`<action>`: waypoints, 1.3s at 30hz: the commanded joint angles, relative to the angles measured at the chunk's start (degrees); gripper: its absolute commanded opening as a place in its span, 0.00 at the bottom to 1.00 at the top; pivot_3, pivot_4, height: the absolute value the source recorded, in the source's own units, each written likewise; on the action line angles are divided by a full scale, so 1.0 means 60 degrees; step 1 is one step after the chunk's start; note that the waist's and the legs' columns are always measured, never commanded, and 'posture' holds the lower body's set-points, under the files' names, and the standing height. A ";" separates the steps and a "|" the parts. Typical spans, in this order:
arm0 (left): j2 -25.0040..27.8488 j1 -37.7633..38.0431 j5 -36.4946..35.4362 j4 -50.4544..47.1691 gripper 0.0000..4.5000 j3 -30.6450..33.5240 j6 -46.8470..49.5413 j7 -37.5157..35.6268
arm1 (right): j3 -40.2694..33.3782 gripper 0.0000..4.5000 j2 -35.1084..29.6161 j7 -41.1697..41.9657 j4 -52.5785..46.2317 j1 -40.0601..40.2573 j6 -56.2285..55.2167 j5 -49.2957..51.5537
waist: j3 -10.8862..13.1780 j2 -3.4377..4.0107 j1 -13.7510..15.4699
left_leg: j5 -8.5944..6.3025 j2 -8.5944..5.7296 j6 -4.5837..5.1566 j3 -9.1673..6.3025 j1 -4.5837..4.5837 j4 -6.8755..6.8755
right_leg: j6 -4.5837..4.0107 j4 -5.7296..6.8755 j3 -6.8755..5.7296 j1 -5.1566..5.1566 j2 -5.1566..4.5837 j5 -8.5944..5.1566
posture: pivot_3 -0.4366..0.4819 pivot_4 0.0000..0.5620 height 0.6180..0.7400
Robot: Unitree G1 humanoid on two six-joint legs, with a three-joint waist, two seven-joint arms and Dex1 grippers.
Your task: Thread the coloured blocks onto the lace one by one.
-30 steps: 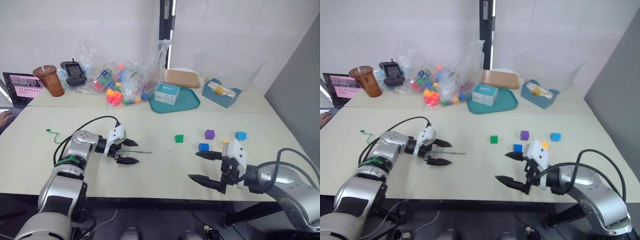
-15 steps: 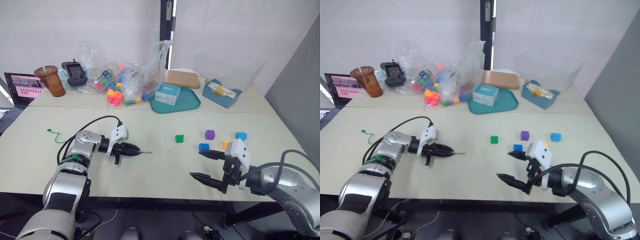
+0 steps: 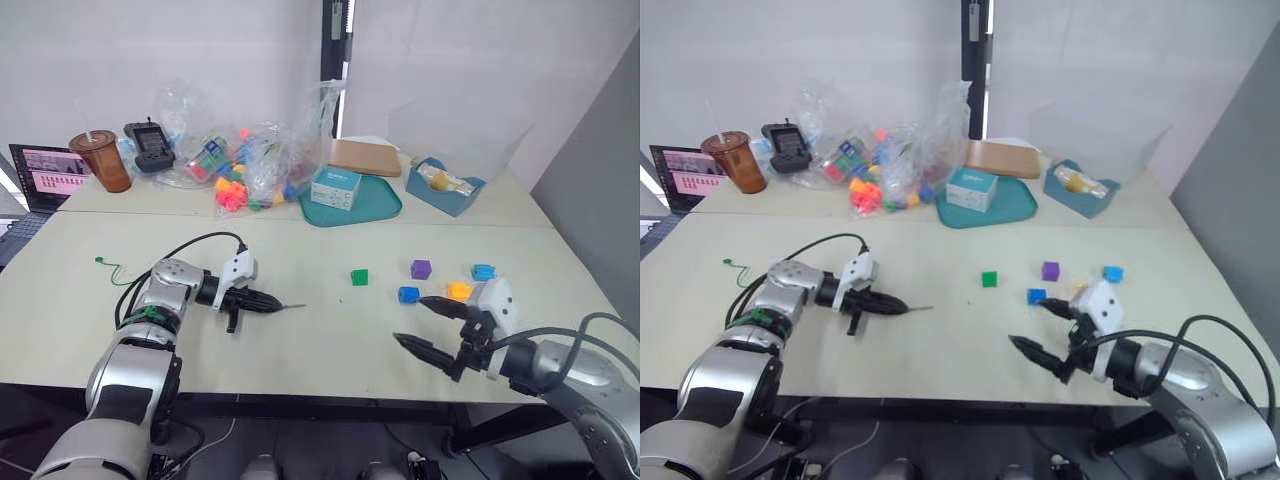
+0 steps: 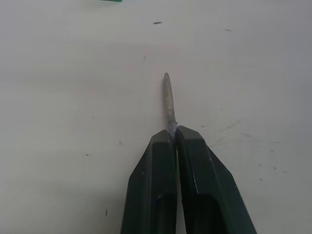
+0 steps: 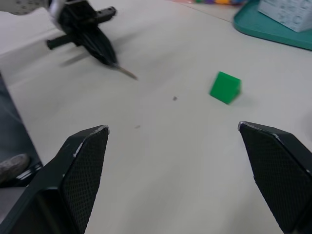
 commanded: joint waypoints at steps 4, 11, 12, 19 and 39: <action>0.1124 0.1985 -0.0848 -0.5474 0.01 -0.0089 0.3517 -0.0122 | -0.1162 1.00 0.0881 -0.1678 0.0459 0.0380 -0.0379 -0.0718 | -0.0002 0.0012 -0.0102 | 0.0000 0.0008 0.0000 0.0002 0.0008 -0.0009 | -0.0001 0.0004 0.0008 0.0001 0.0002 0.0000 | 0.48 0.27 1.00; 0.1552 0.4431 -0.1979 -1.0949 0.01 0.0865 0.6497 0.1847 | -0.1122 1.00 0.1653 -0.3856 0.2446 -0.1162 -0.0460 -0.2204 | 0.0000 0.0021 -0.0063 | 0.0000 0.0014 -0.0001 0.0003 0.0007 -0.0008 | -0.0002 0.0020 0.0010 -0.0004 0.0001 0.0000 | 0.48 0.27 1.00; 0.1594 0.4633 -0.2078 -1.1344 0.01 0.0970 0.6653 0.2064 | -0.1069 1.00 0.1691 -0.3976 0.2689 -0.1368 -0.0510 -0.2347 | 0.0002 0.0024 -0.0062 | 0.0000 0.0014 -0.0001 0.0007 0.0009 -0.0008 | -0.0002 0.0020 0.0013 -0.0004 0.0001 0.0000 | 0.48 0.27 1.00; 0.2196 0.5682 -0.2645 -1.2871 0.01 0.1454 0.7534 0.2924 | -0.0604 1.00 0.1795 -0.4539 0.5364 -0.3763 -0.0549 -0.3124 | 0.0007 0.0036 -0.0097 | 0.0000 0.0013 -0.0001 0.0020 0.0016 -0.0010 | -0.0002 0.0027 0.0030 -0.0013 0.0002 0.0000 | 0.48 0.27 1.00; 0.2819 0.6075 -0.3410 -1.3475 0.00 0.1202 0.7563 0.3543 | -0.0191 0.57 0.1673 -0.4512 1.1558 -0.7351 -0.2132 -0.4292 | 0.0018 0.0053 -0.0149 | 0.0000 0.0011 -0.0001 0.0032 0.0013 -0.0022 | -0.0003 0.0008 0.0042 -0.0024 -0.0001 0.0000 | 0.48 0.27 1.00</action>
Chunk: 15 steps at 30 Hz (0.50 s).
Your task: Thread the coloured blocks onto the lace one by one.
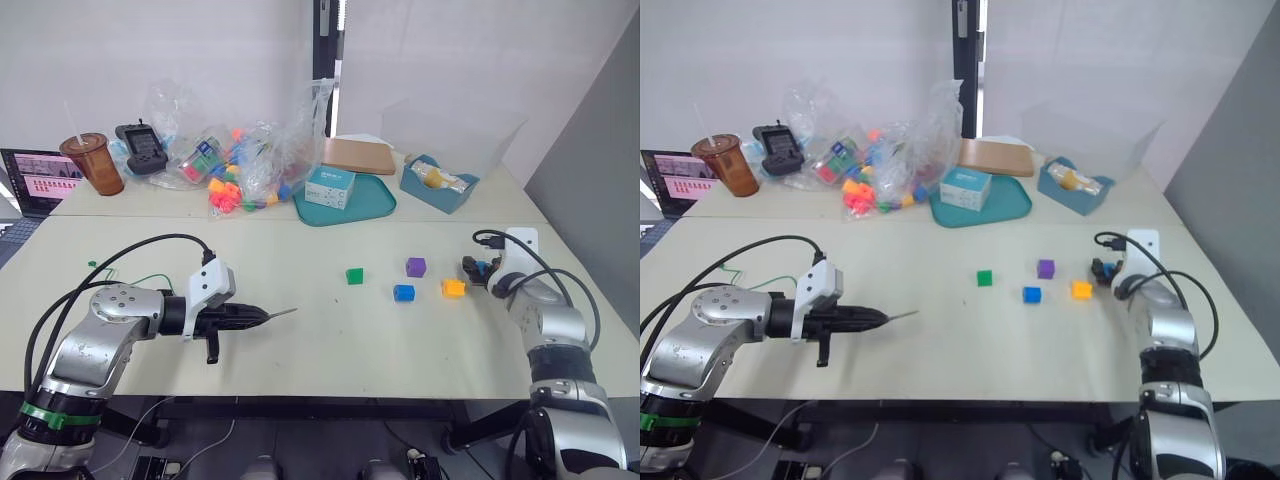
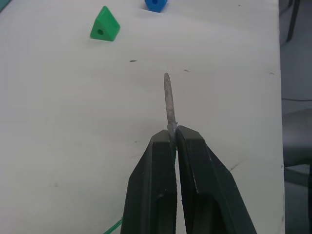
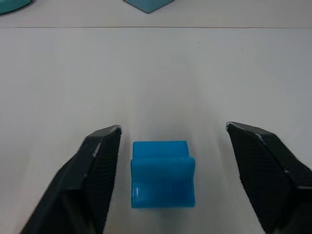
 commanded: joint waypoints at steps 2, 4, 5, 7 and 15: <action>0.0267 0.0019 -0.0131 -0.0199 0.00 0.0086 -0.0171 0.0039 | -0.0158 0.43 -0.0165 -0.0027 0.0174 -0.0237 -0.0127 -0.0060 | 0.0001 0.0001 0.0007 | 0.0000 -0.0001 0.0000 0.0000 -0.0001 0.0000 | 0.0000 -0.0001 0.0000 0.0000 -0.0002 0.0000 | 0.48 0.27 1.00; 0.0311 0.0029 -0.0152 -0.0180 0.00 0.0080 -0.0202 0.0049 | -0.0169 0.27 -0.0128 0.0013 0.0165 -0.0195 -0.0123 -0.0044 | 0.0001 0.0001 0.0018 | 0.0000 -0.0002 0.0000 0.0001 -0.0001 0.0000 | 0.0000 -0.0002 0.0001 0.0000 -0.0004 0.0000 | 0.48 0.27 1.00; 0.0330 0.0033 -0.0162 -0.0172 0.00 0.0077 -0.0210 0.0043 | -0.0162 0.26 -0.0108 0.0018 0.0136 -0.0165 -0.0115 -0.0045 | 0.0001 0.0001 0.0018 | 0.0000 -0.0001 0.0000 0.0002 -0.0001 0.0000 | 0.0000 -0.0002 0.0000 0.0000 -0.0004 0.0000 | 0.48 0.27 1.00; 0.0349 0.0040 -0.0168 -0.0163 0.00 0.0062 -0.0230 0.0039 | -0.0150 0.26 -0.0051 0.0051 0.0024 -0.0091 -0.0088 -0.0017 | 0.0001 0.0002 0.0017 | 0.0000 -0.0001 0.0000 0.0002 -0.0001 0.0000 | 0.0000 -0.0002 0.0001 0.0000 -0.0003 0.0000 | 0.48 0.27 1.00; 0.0318 0.0032 -0.0159 -0.0098 0.00 -0.0047 -0.0293 0.0056 | -0.0465 0.26 -0.0012 0.0007 -0.2201 0.0502 0.0321 0.0364 | 0.0015 0.0024 0.0025 | 0.0000 -0.0001 0.0000 0.0002 -0.0003 0.0000 | 0.0000 -0.0002 0.0002 -0.0001 -0.0003 0.0000 | 0.48 0.27 1.00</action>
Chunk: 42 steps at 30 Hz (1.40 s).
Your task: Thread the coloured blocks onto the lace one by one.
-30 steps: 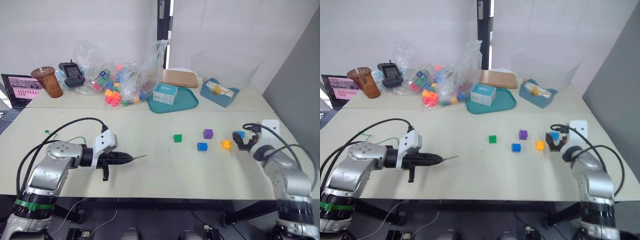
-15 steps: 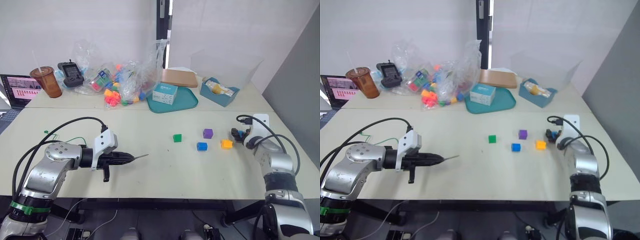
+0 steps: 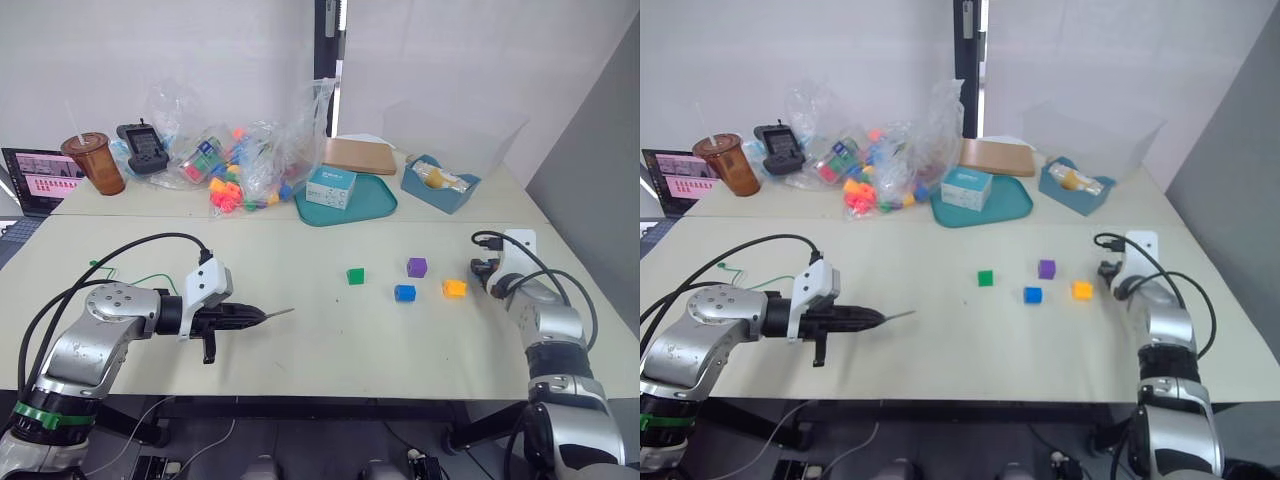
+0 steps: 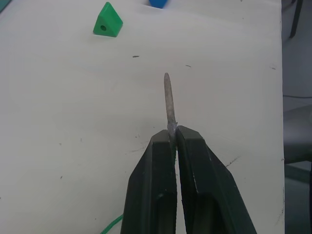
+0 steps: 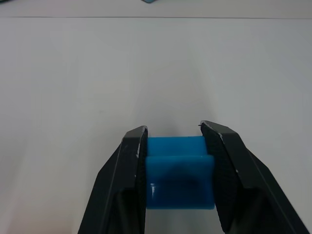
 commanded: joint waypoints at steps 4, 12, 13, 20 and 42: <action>0.0193 -0.0103 -0.0072 0.0105 0.00 -0.0052 -0.0294 -0.0119 | -0.0577 0.26 -0.0129 -0.0330 -0.5306 0.1181 0.2158 0.0813 | 0.0024 0.0039 0.0047 | 0.0000 0.0001 0.0000 -0.0001 -0.0008 0.0000 | 0.0000 0.0005 0.0001 -0.0010 0.0000 0.0000 | 0.48 0.27 1.00; -0.0153 -0.0708 0.0157 0.0939 0.00 -0.0741 -0.0620 -0.0183 | 0.0641 0.26 0.2340 -0.2475 -1.2710 0.1714 0.8188 0.2391 | 0.0035 0.0056 -0.0001 | 0.0000 0.0007 0.0000 -0.0007 -0.0023 0.0000 | -0.0001 0.0059 0.0015 -0.0058 0.0020 0.0000 | 0.48 0.27 1.00; -0.0218 -0.0806 0.0209 0.1047 0.00 -0.0837 -0.0656 -0.0165 | 0.0978 0.26 0.2960 -0.2842 -1.3134 0.1717 0.8712 0.2350 | 0.0035 0.0056 0.0003 | 0.0000 0.0007 0.0000 -0.0007 -0.0024 0.0000 | -0.0001 0.0064 0.0015 -0.0063 0.0021 -0.0001 | 0.48 0.27 1.00; -0.0366 -0.1297 0.0359 0.1412 0.00 -0.1163 -0.0898 -0.0397 | 0.4031 0.26 0.4160 -0.3724 -1.3479 0.2550 0.9388 0.1585 | 0.0034 0.0055 0.0032 | 0.0021 -0.0016 -0.0031 -0.0008 -0.0105 0.0013 | -0.0003 0.0140 0.0026 -0.0160 0.0001 -0.0001 | 0.48 0.27 1.00; 0.0201 -0.0587 -0.0036 0.0523 0.00 -0.0452 -0.0562 -0.0138 | 0.3431 0.99 0.2196 0.0232 -1.2816 0.2203 0.7034 0.2611 | 0.0039 0.0048 -0.0182 | 0.0022 0.0003 -0.0031 -0.0019 -0.0095 0.0018 | -0.0004 0.0126 0.0028 -0.0159 0.0027 -0.0003 | 0.48 0.27 1.00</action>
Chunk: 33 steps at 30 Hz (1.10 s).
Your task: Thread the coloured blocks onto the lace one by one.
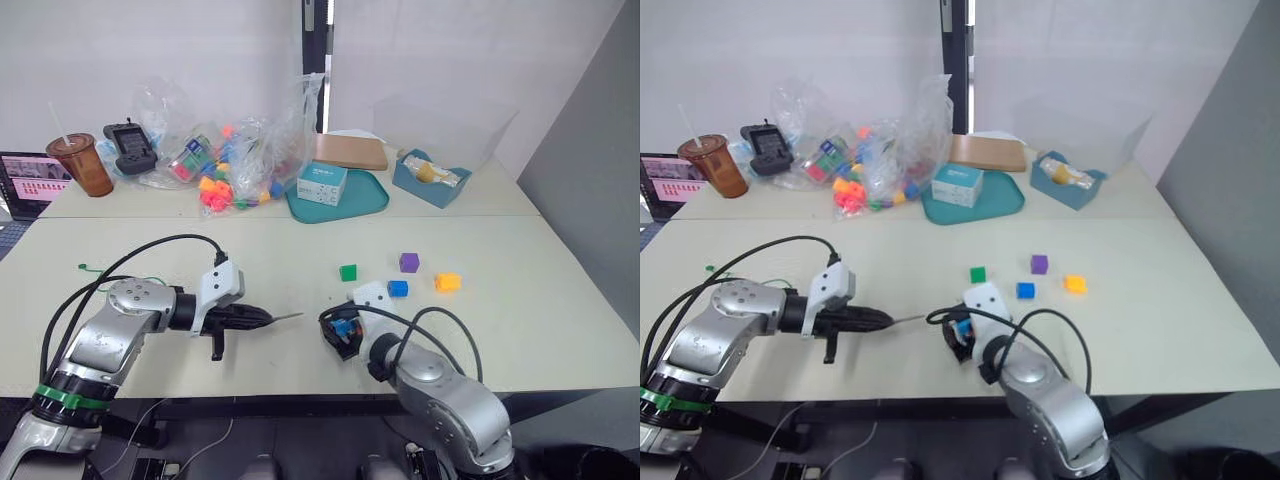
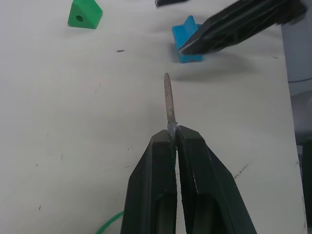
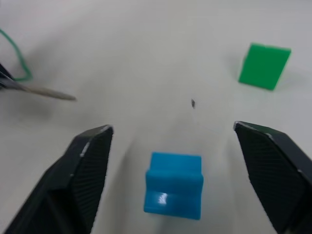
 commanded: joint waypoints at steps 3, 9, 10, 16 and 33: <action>0.0249 0.0342 -0.0404 -0.0810 0.00 0.0588 0.0238 0.0185 | -0.1793 0.99 -0.1798 0.3671 -0.0118 -0.1515 0.0670 0.2734 | 0.0000 -0.0001 0.0045 | -0.0001 0.0007 0.0001 -0.0019 0.0004 -0.0004 | 0.0000 -0.0004 -0.0004 0.0009 0.0017 -0.0001 | 0.48 0.27 1.00; 0.0477 0.0966 -0.1013 -0.1788 0.00 0.0914 0.0893 0.0197 | 0.0498 0.99 -0.4498 0.8690 0.3015 -0.2706 -0.2855 0.1701 | 0.0007 -0.0008 0.0018 | -0.0002 0.0010 0.0003 -0.0003 0.0005 -0.0002 | -0.0002 -0.0025 0.0007 0.0015 0.0020 -0.0001 | 0.48 0.27 1.00; 0.0584 0.1101 -0.1059 -0.1978 0.00 0.0931 0.0960 0.0172 | 0.1047 0.99 -0.4484 0.9218 0.3864 -0.3140 -0.3692 0.1108 | 0.0007 -0.0008 0.0008 | -0.0002 0.0020 0.0003 -0.0008 0.0005 -0.0002 | -0.0005 -0.0022 0.0007 0.0014 0.0034 -0.0003 | 0.48 0.27 1.00; 0.0995 0.1617 -0.1314 -0.2704 0.00 0.0975 0.1203 0.0152 | 0.2690 0.99 -0.4097 1.0960 0.7387 -0.4552 -0.7116 -0.1187 | 0.0013 -0.0010 -0.0029 | -0.0002 0.0023 0.0002 0.0004 0.0014 0.0001 | -0.0007 -0.0013 0.0037 0.0006 0.0041 -0.0003 | 0.48 0.27 1.00; 0.0969 0.1729 -0.1065 -0.2549 0.00 0.0783 0.0868 0.0494 | 0.2612 0.42 -0.3065 1.1721 1.0067 -0.4345 -0.9326 -0.2816 | 0.0017 -0.0012 0.0080 | 0.0000 0.0022 -0.0001 0.0007 0.0014 0.0012 | -0.0007 -0.0005 0.0037 0.0008 0.0038 -0.0003 | 0.48 0.27 1.00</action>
